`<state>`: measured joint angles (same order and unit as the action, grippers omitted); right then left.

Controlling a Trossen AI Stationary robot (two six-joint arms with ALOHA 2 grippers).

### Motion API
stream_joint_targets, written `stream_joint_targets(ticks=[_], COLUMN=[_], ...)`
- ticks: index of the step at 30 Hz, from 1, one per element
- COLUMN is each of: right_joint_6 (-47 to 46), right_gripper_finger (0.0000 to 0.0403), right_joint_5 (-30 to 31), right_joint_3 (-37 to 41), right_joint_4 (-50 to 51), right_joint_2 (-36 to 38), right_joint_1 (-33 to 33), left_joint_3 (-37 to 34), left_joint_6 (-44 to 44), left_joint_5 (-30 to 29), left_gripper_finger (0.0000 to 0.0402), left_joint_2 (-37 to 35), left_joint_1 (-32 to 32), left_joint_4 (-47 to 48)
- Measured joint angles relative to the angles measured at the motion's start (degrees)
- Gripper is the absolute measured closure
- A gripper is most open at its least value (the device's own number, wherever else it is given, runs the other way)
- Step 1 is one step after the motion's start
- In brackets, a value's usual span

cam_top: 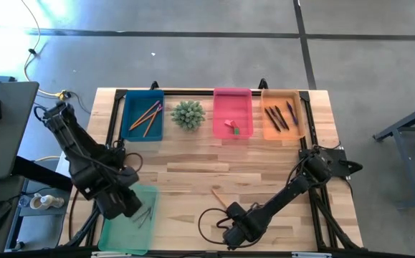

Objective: Sort crayons/erasers/pens/pencils in bins
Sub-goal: Put the orange pencil into the blue bin

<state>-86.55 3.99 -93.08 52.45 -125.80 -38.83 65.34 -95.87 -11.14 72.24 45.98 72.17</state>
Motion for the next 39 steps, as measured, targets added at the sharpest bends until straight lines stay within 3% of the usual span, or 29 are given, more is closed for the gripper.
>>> stream_joint_targets(ticks=[11,20,29,39], right_joint_6=[4.63,6.60,9.34,19.67], right_gripper_finger=[0.0390,0.0390,0.0389,0.0389], right_joint_5=[-0.39,3.59,12.79,23.60], right_joint_3=[0.42,0.31,0.26,0.20], right_joint_4=[-0.33,-0.83,-2.01,-7.39], right_joint_2=[2.55,7.86,14.89,21.42], right_joint_1=[0.46,0.59,0.59,1.32], left_joint_3=[0.00,0.00,0.00,0.01], left_joint_6=[0.51,0.07,6.00,13.82], left_joint_5=[-4.98,-10.26,-21.51,-35.02], left_gripper_finger=[0.0280,0.0280,0.0280,0.0280], left_joint_2=[-5.84,-6.32,-6.29,-6.27], left_joint_1=[2.63,4.45,4.43,4.43], left_joint_4=[1.80,1.14,-4.18,-8.91])
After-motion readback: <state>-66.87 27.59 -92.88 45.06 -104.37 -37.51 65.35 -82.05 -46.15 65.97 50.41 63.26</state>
